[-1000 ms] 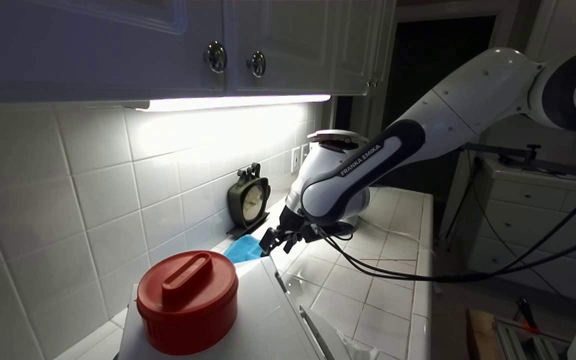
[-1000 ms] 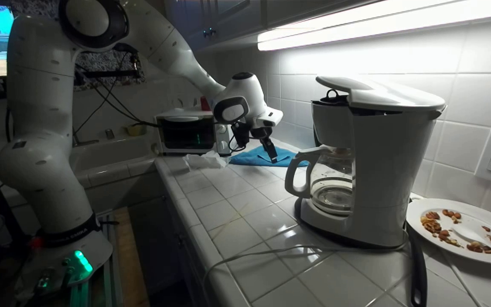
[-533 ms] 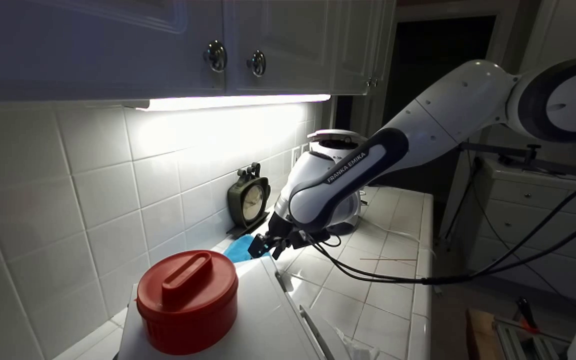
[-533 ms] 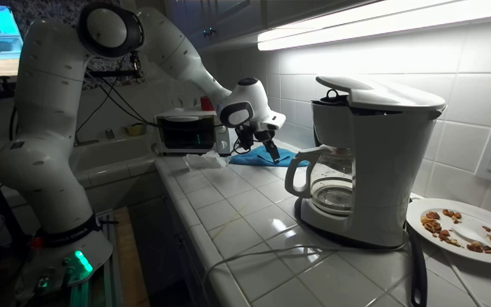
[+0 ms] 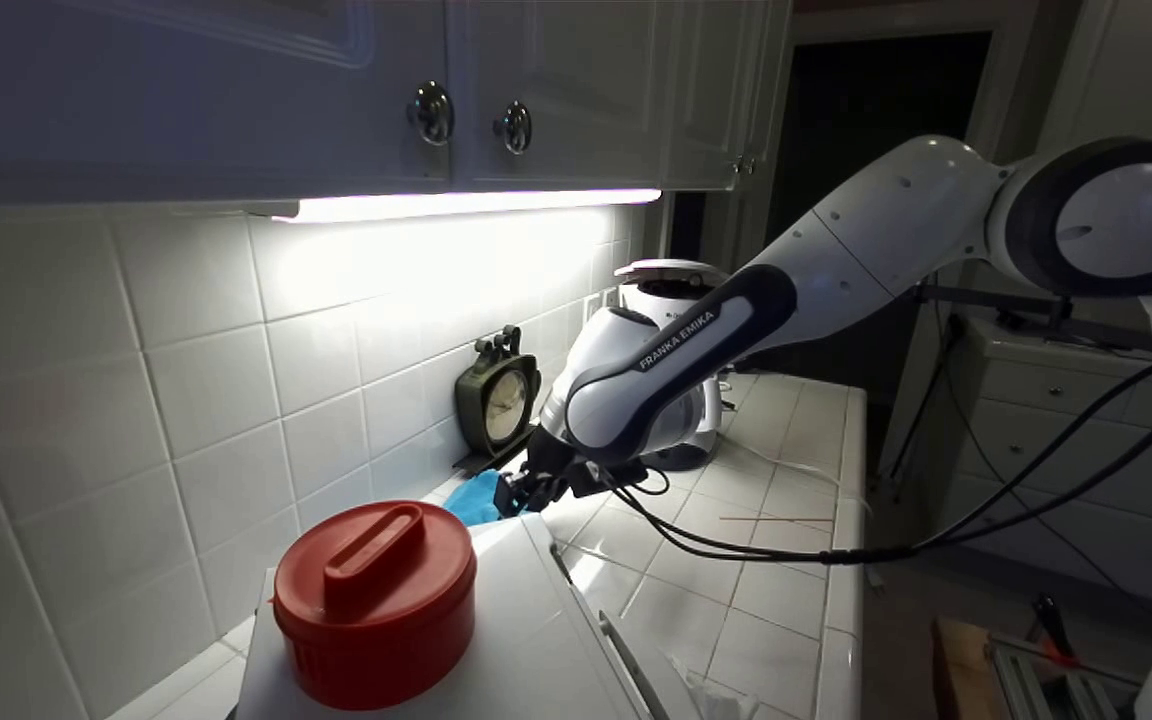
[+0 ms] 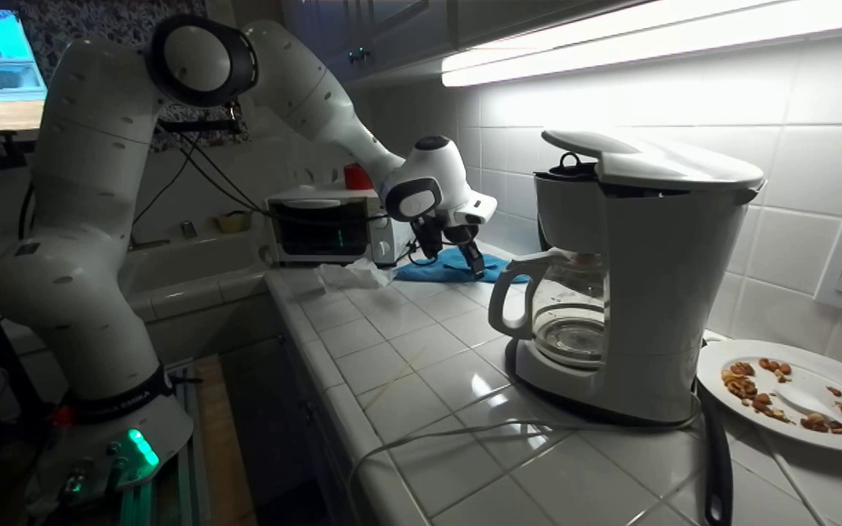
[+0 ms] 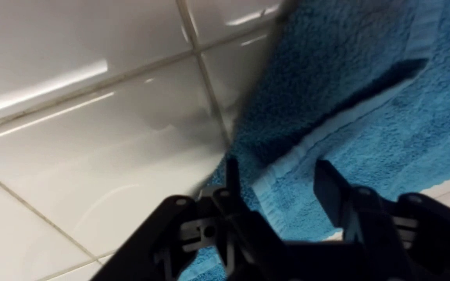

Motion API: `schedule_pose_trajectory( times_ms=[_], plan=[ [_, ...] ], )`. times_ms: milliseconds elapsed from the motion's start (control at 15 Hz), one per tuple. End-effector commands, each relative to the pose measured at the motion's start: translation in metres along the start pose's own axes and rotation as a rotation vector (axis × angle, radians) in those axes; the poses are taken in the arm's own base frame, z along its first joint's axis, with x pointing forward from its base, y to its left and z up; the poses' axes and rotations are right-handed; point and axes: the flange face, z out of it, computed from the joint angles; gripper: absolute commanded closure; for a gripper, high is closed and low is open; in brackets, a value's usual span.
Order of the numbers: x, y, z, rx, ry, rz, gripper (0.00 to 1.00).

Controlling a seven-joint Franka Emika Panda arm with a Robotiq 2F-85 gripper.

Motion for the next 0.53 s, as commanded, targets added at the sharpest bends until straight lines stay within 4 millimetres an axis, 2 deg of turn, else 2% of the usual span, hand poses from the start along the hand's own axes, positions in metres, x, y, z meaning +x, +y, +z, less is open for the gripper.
schedule_pose_trajectory(
  times_ms=[0,133,200,333,400,467],
  plan=[
    [0.0059,-0.0031,0.0007,0.015,0.019,-0.005,0.75],
    [0.0054,-0.0034,0.0000,0.010,0.017,-0.008,0.74],
    [0.0056,-0.0028,0.0007,0.007,0.014,-0.005,0.66],
    [0.0054,-0.0020,0.0005,0.002,0.012,-0.006,0.69],
    [0.0049,-0.0019,-0.0009,-0.007,0.010,-0.009,0.79],
    [0.0046,-0.0008,-0.0015,-0.018,0.010,-0.010,0.83]
  ],
)
